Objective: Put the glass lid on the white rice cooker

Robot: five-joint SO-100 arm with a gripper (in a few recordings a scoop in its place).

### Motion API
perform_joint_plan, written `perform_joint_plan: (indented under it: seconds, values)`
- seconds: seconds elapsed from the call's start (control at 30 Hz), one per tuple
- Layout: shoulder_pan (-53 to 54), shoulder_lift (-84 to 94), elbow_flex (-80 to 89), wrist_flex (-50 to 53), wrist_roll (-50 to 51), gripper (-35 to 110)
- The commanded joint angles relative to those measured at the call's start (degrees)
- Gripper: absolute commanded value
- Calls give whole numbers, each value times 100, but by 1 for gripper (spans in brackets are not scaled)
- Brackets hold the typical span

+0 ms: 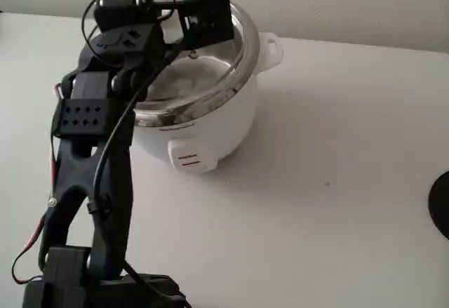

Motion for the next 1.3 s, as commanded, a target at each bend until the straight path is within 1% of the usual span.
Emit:
perform_joint_plan:
  seconds: [0.0,0.43,0.67,0.9,1.27]
  values:
    - [185,404,-1046,-571,88,0]
    - [-44,-325,-1046,-923,105,0]
    - [185,-510,-835,-923,123,0]
    - [264,-422,-598,-729,88,0]
    - [-123,-149,-624,-343,220,0]
